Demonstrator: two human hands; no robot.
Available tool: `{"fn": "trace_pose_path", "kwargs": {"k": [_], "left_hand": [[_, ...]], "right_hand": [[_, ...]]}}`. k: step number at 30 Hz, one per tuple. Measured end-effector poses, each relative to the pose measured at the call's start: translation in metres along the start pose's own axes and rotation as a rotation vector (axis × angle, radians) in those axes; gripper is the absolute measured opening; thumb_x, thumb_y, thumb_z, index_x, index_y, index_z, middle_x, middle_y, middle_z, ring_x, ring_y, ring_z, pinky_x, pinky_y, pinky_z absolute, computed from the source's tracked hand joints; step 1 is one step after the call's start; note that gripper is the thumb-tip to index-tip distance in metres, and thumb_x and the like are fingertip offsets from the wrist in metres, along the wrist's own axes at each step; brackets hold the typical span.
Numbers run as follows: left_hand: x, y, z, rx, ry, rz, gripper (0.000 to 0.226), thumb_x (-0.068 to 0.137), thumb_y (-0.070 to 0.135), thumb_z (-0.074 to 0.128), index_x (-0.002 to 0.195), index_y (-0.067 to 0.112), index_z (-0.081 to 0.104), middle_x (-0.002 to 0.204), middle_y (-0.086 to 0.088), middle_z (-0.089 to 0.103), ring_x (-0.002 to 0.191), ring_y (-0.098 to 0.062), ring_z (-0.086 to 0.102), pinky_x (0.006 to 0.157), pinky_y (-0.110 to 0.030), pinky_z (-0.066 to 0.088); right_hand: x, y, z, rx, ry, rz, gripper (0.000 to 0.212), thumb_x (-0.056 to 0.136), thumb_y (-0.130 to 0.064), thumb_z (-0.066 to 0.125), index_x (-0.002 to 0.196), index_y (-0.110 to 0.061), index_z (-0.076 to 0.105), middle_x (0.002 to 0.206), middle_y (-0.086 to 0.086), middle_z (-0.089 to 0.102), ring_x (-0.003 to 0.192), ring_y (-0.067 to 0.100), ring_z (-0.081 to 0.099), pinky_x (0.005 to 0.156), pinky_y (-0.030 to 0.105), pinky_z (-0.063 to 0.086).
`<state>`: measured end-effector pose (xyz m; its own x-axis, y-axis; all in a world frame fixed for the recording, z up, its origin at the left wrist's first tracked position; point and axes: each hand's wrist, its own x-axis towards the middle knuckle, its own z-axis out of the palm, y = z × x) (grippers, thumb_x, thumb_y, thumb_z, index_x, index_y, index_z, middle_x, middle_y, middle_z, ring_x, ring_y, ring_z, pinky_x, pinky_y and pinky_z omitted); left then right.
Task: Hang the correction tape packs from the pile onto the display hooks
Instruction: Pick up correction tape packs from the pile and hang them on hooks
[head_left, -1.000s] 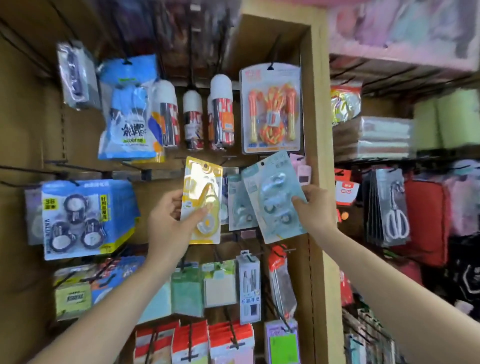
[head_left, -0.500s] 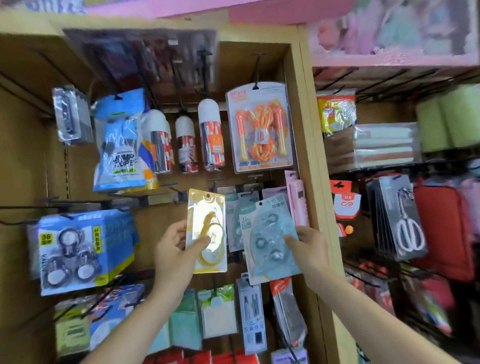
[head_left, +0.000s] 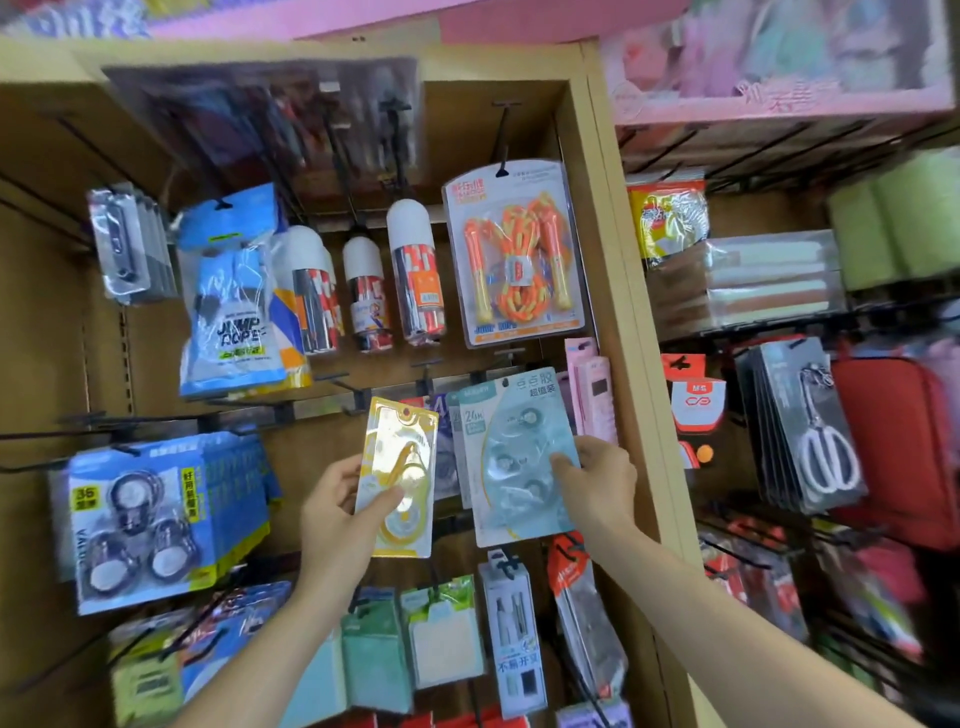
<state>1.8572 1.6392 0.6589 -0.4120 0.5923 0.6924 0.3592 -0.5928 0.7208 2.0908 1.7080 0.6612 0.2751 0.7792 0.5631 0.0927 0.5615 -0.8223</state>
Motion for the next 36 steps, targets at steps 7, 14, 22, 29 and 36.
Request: {"fn": "trace_pose_path", "kwargs": {"k": [7,14,22,29,36], "left_hand": [[0.007,-0.039,-0.009,-0.034,0.002,-0.045,0.04,0.083,0.001,0.077,0.117,0.015,0.065,0.103,0.005,0.073,0.087,-0.002,0.071,0.061,-0.013,0.053],[0.011,-0.062,-0.007,-0.008,0.033,-0.031,0.04,0.08,0.003,0.08,0.111,0.025,0.066,0.103,0.006,0.075,0.095,-0.007,0.071,0.081,-0.034,0.056],[0.01,-0.069,-0.007,0.069,0.143,0.064,0.036,0.079,0.013,0.083,0.106,0.029,0.065,0.093,0.017,0.072,0.083,0.005,0.066,0.075,-0.03,0.055],[0.009,-0.076,-0.005,0.154,0.143,0.108,0.039,0.077,0.014,0.083,0.105,0.031,0.063,0.094,0.017,0.071,0.086,-0.006,0.069,0.077,-0.039,0.058],[0.012,-0.078,-0.006,0.154,0.09,0.116,0.037,0.079,0.017,0.082,0.11,0.028,0.064,0.098,0.015,0.073,0.09,-0.006,0.07,0.076,-0.043,0.059]], "right_hand": [[0.003,0.006,0.022,-0.032,0.025,0.017,0.013,0.095,-0.015,0.062,0.084,-0.013,0.068,0.081,0.001,0.071,0.07,0.016,0.069,0.051,0.027,0.056],[0.031,0.016,0.055,-0.424,-0.074,-0.107,0.023,0.096,-0.015,0.057,0.119,-0.014,0.056,0.112,0.005,0.066,0.089,0.018,0.063,0.069,0.028,0.057],[0.005,0.027,0.065,-0.936,-0.208,-0.651,0.072,0.098,-0.049,0.047,0.158,-0.03,0.011,0.167,0.002,-0.001,0.153,0.026,-0.003,0.123,0.046,0.008],[0.065,0.026,0.098,-1.269,-0.455,-0.536,0.07,0.096,-0.065,0.031,0.156,-0.035,0.011,0.166,0.001,-0.009,0.152,0.031,-0.013,0.12,0.056,-0.001],[0.092,0.014,0.105,-1.227,-0.68,-0.388,0.074,0.093,-0.065,0.044,0.155,-0.034,0.019,0.166,-0.005,-0.007,0.152,0.027,-0.011,0.121,0.056,0.013]]}}
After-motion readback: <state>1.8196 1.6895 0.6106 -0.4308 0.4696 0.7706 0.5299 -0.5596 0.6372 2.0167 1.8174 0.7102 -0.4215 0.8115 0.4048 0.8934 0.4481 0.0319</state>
